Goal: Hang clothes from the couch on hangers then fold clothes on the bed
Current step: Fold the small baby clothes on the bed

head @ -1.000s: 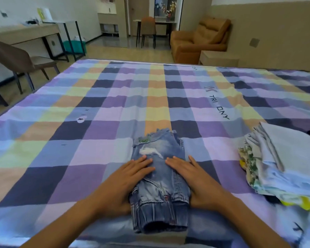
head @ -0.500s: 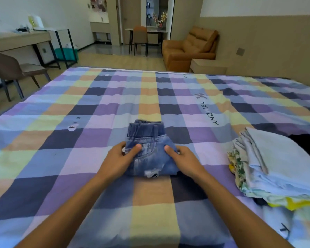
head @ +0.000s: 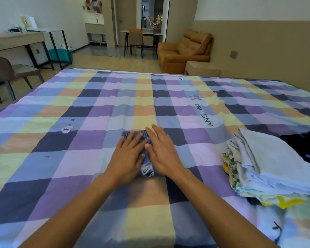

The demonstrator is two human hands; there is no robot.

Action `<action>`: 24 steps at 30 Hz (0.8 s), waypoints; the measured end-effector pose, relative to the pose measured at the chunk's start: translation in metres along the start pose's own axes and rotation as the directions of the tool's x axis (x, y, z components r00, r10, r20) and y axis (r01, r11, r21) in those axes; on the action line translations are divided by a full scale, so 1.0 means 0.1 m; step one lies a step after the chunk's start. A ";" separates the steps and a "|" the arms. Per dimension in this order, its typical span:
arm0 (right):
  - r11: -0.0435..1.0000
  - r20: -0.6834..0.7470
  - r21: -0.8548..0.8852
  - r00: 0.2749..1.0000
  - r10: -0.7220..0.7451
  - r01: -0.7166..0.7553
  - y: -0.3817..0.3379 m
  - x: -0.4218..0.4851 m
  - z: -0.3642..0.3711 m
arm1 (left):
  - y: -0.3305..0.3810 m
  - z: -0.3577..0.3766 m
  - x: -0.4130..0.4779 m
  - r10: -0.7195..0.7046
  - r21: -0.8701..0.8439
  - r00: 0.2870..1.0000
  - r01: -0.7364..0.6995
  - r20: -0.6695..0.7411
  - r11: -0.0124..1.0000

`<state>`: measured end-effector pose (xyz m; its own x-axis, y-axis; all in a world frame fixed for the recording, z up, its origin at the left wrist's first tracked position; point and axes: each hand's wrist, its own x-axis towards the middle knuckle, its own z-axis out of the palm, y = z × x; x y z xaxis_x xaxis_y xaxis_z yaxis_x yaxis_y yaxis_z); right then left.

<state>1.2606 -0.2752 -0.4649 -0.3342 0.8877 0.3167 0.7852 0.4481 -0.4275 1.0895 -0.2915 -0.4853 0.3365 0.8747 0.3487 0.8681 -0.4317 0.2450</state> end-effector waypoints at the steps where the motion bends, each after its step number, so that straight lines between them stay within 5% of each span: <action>1: 0.999 0.095 -0.008 0.995 0.039 -0.038 0.06 -0.01 0.08 | -0.03 0.07 -0.03 -0.033 0.027 0.995 0.031 0.091 0.999; 3: 0.992 0.226 -0.030 0.966 0.129 -0.126 0.21 -0.11 0.24 | -0.09 0.22 -0.12 -0.083 0.015 0.979 0.081 0.188 0.997; 8: 0.978 0.229 -0.092 0.952 0.202 -0.186 0.34 -0.19 0.38 | -0.17 0.28 -0.14 -0.117 -0.165 0.964 0.159 0.240 0.973; 11: 0.973 0.221 -0.075 0.948 0.231 -0.219 0.30 -0.18 0.37 | -0.11 0.22 -0.15 -0.287 -0.317 0.954 0.300 0.088 0.900; 14: 0.953 0.172 -0.035 0.937 0.304 -0.302 0.24 -0.21 0.33 | 0.01 0.09 -0.18 -0.593 -0.304 0.805 0.560 -0.020 0.771; 17: 0.895 0.107 0.041 0.892 0.439 -0.445 0.14 -0.17 0.19 | 0.06 -0.06 -0.11 -0.674 -0.250 0.729 0.680 0.121 0.690; 20: 0.809 0.168 0.249 0.847 0.505 -0.532 0.10 -0.07 0.01 | -0.07 -0.18 0.00 -0.715 -0.382 0.639 0.759 0.282 0.527; 24: 0.527 0.361 0.560 0.760 0.540 -0.640 0.14 0.00 -0.19 | -0.19 -0.32 0.04 -0.607 -0.642 0.560 0.760 0.564 0.104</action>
<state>1.2813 -0.2713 -0.4547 -0.0183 0.9551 -0.2956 0.3353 -0.2727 -0.9018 1.0628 -0.2869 -0.4594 -0.1324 0.8760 -0.4637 0.1119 0.4780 0.8712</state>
